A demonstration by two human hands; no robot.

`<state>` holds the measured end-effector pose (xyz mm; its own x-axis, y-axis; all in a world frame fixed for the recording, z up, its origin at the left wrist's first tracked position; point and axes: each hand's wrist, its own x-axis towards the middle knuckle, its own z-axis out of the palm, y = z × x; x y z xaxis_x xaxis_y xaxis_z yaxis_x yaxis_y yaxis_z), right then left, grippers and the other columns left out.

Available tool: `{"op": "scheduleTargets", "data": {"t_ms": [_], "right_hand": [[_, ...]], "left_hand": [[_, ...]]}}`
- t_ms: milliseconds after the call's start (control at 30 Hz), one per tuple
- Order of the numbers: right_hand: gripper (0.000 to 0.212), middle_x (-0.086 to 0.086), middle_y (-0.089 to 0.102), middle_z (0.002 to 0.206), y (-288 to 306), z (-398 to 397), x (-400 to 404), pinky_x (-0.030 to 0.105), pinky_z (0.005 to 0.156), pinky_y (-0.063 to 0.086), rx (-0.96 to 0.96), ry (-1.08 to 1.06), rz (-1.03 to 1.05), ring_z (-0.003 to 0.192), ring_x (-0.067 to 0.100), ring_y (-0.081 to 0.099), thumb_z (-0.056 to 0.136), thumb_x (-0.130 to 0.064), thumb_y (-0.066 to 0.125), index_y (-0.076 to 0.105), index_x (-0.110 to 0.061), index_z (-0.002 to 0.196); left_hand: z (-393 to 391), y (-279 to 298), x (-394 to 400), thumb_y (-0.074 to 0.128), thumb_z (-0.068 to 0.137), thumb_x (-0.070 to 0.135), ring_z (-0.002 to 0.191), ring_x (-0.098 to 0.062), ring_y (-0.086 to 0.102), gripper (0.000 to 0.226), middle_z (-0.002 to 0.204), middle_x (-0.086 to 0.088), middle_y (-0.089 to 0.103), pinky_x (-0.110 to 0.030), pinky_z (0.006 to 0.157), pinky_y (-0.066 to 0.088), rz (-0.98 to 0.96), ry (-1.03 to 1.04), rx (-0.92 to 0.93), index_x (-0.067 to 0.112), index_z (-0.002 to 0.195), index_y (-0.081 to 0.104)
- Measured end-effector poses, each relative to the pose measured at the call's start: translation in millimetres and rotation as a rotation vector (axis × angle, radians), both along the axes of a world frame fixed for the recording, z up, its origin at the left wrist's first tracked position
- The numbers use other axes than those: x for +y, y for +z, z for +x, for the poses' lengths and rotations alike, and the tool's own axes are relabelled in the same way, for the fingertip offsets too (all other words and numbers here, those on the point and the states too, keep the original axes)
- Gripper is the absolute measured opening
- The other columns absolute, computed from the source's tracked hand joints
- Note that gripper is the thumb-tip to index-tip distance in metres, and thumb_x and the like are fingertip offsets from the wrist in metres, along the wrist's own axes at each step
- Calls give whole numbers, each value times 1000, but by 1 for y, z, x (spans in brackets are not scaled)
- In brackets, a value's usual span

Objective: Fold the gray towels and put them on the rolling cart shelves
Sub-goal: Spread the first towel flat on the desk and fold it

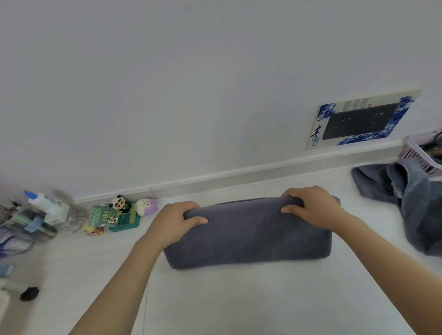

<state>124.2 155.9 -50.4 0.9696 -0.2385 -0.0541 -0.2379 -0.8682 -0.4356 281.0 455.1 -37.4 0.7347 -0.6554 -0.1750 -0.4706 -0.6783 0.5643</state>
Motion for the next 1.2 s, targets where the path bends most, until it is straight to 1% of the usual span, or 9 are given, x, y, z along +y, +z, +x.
{"op": "scheduleTargets", "data": {"t_ms": [167, 433, 600, 733, 800, 867, 1033, 1133, 1200], "right_hand": [[17, -8, 70, 89, 13, -24, 10, 25, 77, 24, -177, 45, -39, 87, 19, 58, 85, -33, 66, 69, -25, 100], [20, -14, 69, 96, -71, -85, 41, 21, 76, 39, 259, 61, 67, 91, 7, 59, 86, -43, 60, 69, -32, 100], [21, -17, 67, 98, -86, -100, 46, 25, 90, 36, 304, 45, 55, 95, 6, 52, 88, -49, 55, 66, -35, 99], [53, -10, 66, 84, -76, -98, 62, 28, 90, 33, 326, 63, -95, 89, 9, 51, 89, -64, 33, 68, -24, 83], [64, -13, 64, 90, -76, -97, 75, 29, 89, 32, 243, 27, -83, 92, 10, 47, 83, -73, 23, 68, -28, 86], [48, -16, 61, 102, -82, -95, 90, 29, 92, 34, 127, 5, 5, 98, 10, 44, 88, -64, 35, 69, -32, 100], [29, -12, 53, 107, -103, -97, 122, 20, 90, 35, 100, -65, 155, 99, 7, 39, 93, -41, 51, 68, -27, 111], [27, -11, 50, 100, -103, -94, 130, 22, 89, 39, 95, -145, 184, 97, 9, 43, 94, -37, 51, 69, -22, 106], [23, -12, 52, 101, -93, -85, 140, 19, 85, 43, 29, -194, 314, 93, 6, 51, 95, -32, 52, 67, -20, 107]], "left_hand": [[-21, 16, 17, 71, 77, 37, 81, -5, 52, 14, 77, 21, 63, -16, 68, 37, -121, -58, -182, 28, 88, 72], [-100, -73, 49, 69, 79, 44, 78, 0, 59, 10, 82, 16, 67, -16, 66, 41, 176, -21, 274, 35, 77, 65], [-112, -80, 55, 65, 82, 49, 83, 0, 58, 18, 89, 18, 66, -13, 68, 42, 210, -24, 299, 32, 90, 67], [-121, -74, 59, 49, 88, 59, 80, -3, 61, 41, 83, 11, 69, -23, 76, 50, 143, 99, 293, 23, 85, 70], [-126, -79, 60, 45, 92, 53, 78, -9, 59, 43, 81, 7, 66, -30, 76, 51, 73, 176, 96, 18, 81, 68], [-132, -88, 59, 48, 93, 46, 85, -10, 54, 31, 89, 9, 59, -28, 80, 48, 28, 198, -90, 23, 86, 68], [-151, -110, 60, 54, 92, 44, 101, -10, 41, 22, 105, 12, 44, -24, 89, 31, 74, 235, -68, 30, 103, 66], [-157, -112, 60, 60, 89, 37, 111, -16, 42, 18, 115, 5, 46, -28, 93, 28, 2, 451, -113, 26, 101, 67], [-156, -112, 63, 64, 87, 33, 116, -24, 43, 31, 127, -6, 45, -37, 98, 37, -36, 647, -53, 20, 115, 60]]}}
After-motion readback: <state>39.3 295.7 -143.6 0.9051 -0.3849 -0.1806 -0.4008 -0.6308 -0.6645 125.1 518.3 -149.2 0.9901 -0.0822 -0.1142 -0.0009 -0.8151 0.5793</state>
